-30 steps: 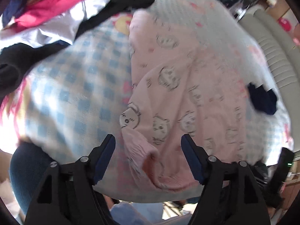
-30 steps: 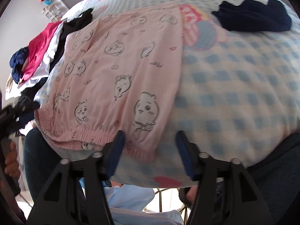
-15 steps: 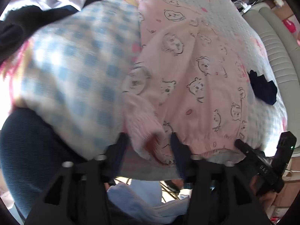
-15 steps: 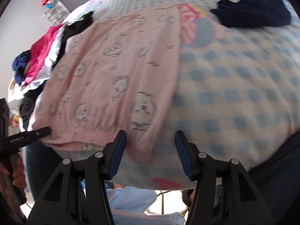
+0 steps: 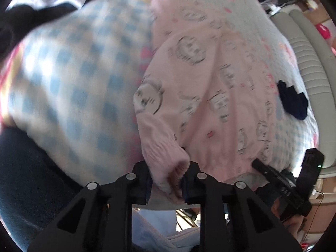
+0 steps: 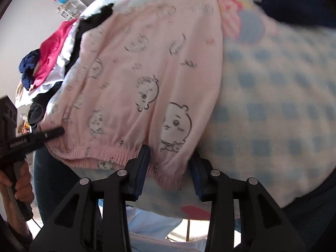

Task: Fold clothes

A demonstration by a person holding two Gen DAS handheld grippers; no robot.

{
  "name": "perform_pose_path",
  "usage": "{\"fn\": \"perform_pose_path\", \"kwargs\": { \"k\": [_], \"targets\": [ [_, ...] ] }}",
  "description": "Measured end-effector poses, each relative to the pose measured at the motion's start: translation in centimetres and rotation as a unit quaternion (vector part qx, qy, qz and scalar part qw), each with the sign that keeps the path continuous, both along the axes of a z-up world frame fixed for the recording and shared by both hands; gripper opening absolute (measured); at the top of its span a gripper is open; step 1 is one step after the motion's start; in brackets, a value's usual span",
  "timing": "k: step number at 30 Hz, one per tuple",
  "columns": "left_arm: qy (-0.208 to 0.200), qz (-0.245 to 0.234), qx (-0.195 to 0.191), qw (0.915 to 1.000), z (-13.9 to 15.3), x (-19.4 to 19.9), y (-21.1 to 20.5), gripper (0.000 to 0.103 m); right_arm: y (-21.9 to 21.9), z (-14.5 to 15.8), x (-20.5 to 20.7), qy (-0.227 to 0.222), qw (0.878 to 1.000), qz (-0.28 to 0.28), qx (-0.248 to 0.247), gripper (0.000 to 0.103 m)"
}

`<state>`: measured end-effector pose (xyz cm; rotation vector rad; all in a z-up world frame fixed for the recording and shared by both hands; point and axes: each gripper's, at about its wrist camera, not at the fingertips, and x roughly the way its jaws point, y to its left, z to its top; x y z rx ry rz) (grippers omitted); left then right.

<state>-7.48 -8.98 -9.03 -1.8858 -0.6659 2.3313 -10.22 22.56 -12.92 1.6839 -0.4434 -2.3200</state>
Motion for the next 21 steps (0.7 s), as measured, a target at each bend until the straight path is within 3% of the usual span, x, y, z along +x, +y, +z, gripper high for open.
{"fn": "perform_pose_path", "kwargs": {
  "k": [2, 4, 7, 8, 10, 12, 18, 21],
  "targets": [
    [-0.004, -0.016, 0.002, 0.9999, -0.7, 0.4, 0.4, 0.039, -0.3, 0.1, 0.0, 0.004, 1.000, 0.002, 0.000, 0.047],
    [-0.005, -0.028, -0.006, 0.9996, -0.8, 0.4, 1.1, 0.046, -1.0, 0.2, 0.1, 0.007, 1.000, 0.014, -0.001, 0.063],
    [0.010, -0.032, -0.021, 0.9992, 0.1, 0.3, 2.0, 0.039, -1.7, 0.3, 0.1, 0.015, 1.000, 0.023, 0.016, 0.064],
    [0.019, -0.034, -0.023, 0.9990, 0.5, 0.3, 2.2, 0.026, -1.8, 0.4, 0.2, 0.017, 0.999, 0.021, 0.021, 0.060],
    [0.040, -0.038, -0.020, 0.9983, 1.6, 0.3, 2.4, 0.018, -1.9, 0.8, 0.3, 0.026, 0.999, 0.018, 0.031, 0.031],
    [0.064, -0.040, -0.015, 0.9970, 2.9, 0.3, 2.4, 0.014, -1.3, 1.8, 0.7, 0.042, 0.999, 0.016, 0.027, 0.017],
    [0.159, -0.036, 0.026, 0.9863, 8.9, 0.1, 0.0, 0.013, 1.8, 6.4, 1.4, 0.099, 0.995, -0.020, -0.012, 0.011],
    [0.182, -0.037, 0.037, 0.9819, 10.1, -0.3, -0.4, 0.013, 2.3, 8.0, 1.6, 0.118, 0.992, -0.030, -0.019, 0.011]
  ]
}}
